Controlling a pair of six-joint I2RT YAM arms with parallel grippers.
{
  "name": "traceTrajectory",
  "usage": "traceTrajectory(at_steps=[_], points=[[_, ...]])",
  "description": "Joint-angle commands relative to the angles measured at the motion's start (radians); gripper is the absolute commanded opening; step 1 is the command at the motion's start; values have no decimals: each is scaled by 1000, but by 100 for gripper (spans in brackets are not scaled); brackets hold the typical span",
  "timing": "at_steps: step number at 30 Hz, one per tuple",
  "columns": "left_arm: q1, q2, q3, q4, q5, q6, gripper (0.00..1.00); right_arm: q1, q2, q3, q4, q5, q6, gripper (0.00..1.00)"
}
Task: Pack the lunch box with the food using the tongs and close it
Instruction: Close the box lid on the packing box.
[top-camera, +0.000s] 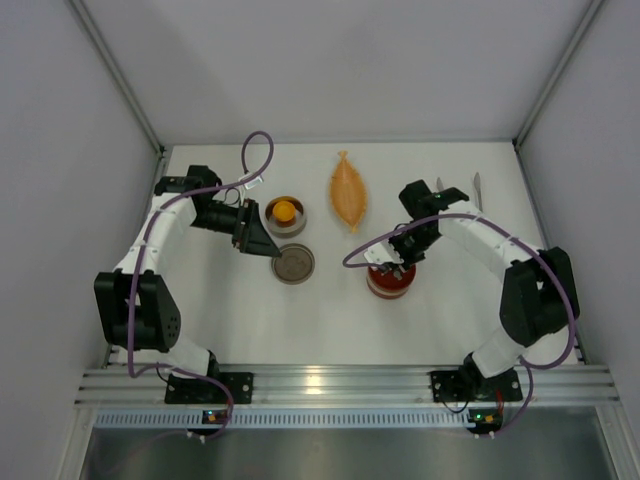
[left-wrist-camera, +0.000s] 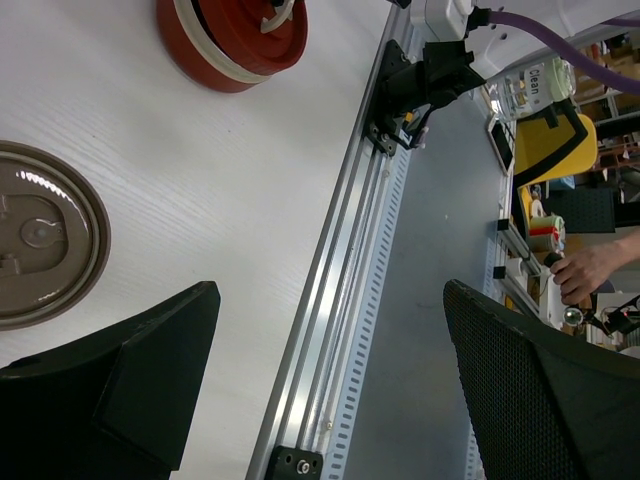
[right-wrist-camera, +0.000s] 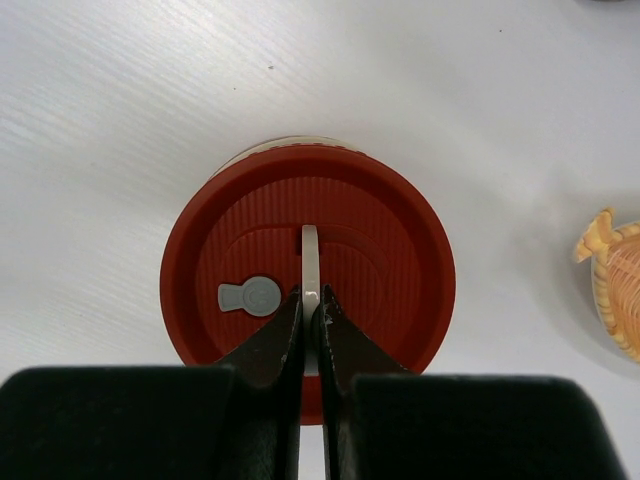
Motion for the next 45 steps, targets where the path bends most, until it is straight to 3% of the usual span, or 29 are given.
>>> traceTrajectory(at_steps=[1, 17, 27, 38, 44, 45], points=[[4, 9, 22, 4, 62, 11, 98, 19, 4, 14, -35, -45, -1, 0], [4, 8, 17, 6, 59, 6, 98, 18, 55, 20, -30, -54, 36, 0], [6, -3, 14, 7, 50, 5, 98, 19, 82, 67, -32, -74, 187, 0], [4, -100, 5, 188, -41, -187, 98, -11, 30, -89, 195, -94, 617, 0], [8, -185, -76, 375, -119, -357, 98, -24, -124, -261, 483, -111, 1037, 0], [8, -198, -88, 406, -130, -386, 98, -22, -151, -322, 541, -96, 1179, 0]])
